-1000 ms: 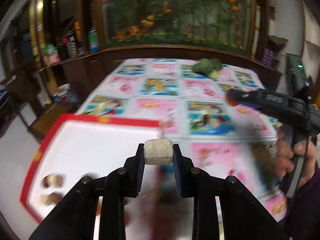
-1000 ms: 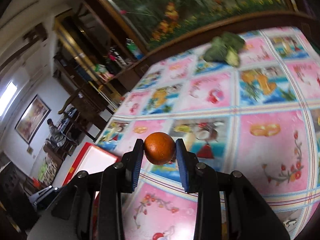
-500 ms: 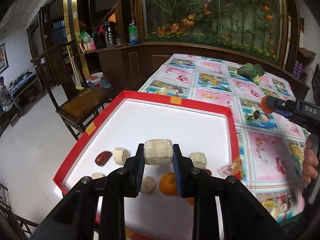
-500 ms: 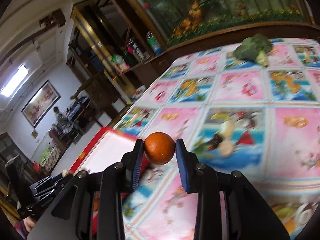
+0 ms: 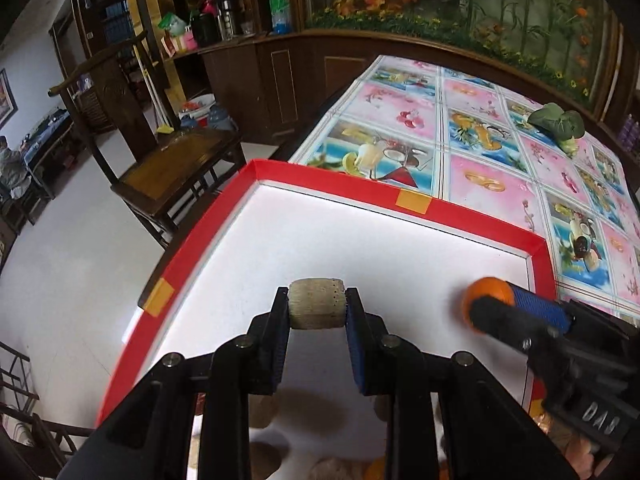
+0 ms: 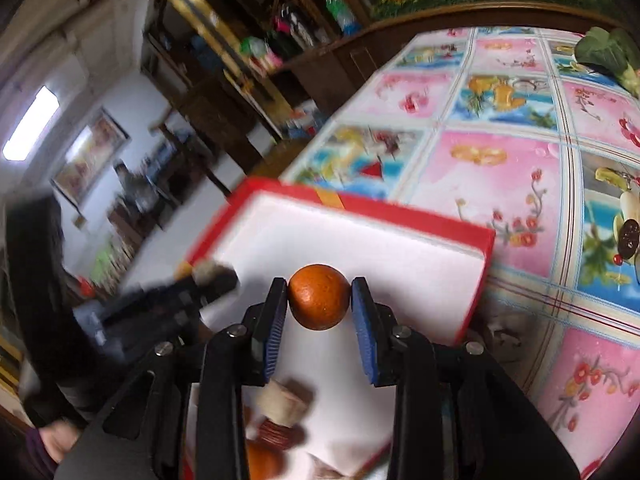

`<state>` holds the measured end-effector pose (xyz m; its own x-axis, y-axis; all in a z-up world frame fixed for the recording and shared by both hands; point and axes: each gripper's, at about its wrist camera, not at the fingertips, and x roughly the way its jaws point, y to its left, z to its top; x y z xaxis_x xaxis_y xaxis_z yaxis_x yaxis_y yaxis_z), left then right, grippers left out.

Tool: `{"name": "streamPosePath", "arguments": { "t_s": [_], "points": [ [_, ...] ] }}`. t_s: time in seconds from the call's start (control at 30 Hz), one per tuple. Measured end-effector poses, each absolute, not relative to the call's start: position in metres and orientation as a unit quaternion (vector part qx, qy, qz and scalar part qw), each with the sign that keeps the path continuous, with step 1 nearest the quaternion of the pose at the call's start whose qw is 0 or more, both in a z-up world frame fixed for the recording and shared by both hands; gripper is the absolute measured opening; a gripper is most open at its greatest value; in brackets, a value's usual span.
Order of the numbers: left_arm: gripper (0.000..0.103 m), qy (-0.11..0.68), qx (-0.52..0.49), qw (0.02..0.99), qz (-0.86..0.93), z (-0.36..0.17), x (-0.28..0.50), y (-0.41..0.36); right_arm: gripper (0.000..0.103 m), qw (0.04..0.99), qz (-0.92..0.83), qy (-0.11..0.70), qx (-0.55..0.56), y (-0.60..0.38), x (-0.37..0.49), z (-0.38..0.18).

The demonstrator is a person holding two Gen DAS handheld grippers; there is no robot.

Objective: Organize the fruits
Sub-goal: 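Carry the orange into the tray with the right gripper while the left gripper releases its cube there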

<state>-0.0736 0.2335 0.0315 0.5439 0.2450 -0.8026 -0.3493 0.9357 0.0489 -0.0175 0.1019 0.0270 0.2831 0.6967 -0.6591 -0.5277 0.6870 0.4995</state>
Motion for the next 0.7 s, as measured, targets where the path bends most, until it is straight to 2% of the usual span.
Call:
{"name": "streamPosePath", "arguments": {
  "t_s": [0.37, 0.43, 0.47, 0.5, 0.6, 0.7],
  "points": [
    [0.027, 0.455, -0.055, 0.871, 0.177, 0.022, -0.072, 0.233, 0.036, 0.819, 0.374, 0.434, 0.006, 0.115, -0.029, 0.021],
    [0.046, 0.463, -0.062, 0.865, 0.182, 0.022, -0.07, 0.235, 0.039, 0.82, 0.371, 0.435, -0.003, 0.117, -0.03, 0.02],
    [0.05, 0.465, -0.064, 0.862, 0.19, 0.022, -0.072, 0.236, 0.043, 0.821, 0.37, 0.434, -0.016, 0.119, -0.031, 0.019],
    [0.05, 0.46, -0.068, 0.865, 0.19, 0.025, -0.076, 0.236, 0.049, 0.824, 0.368, 0.43, -0.03, 0.122, -0.033, 0.02],
    [0.058, 0.447, -0.07, 0.872, 0.188, 0.033, -0.089, 0.232, 0.051, 0.814, 0.391, 0.43, -0.02, 0.118, -0.035, 0.026],
    [0.058, 0.429, -0.064, 0.882, 0.184, 0.046, -0.104, 0.222, 0.054, 0.82, 0.406, 0.4, 0.047, 0.092, -0.029, 0.047]
  ]
}}
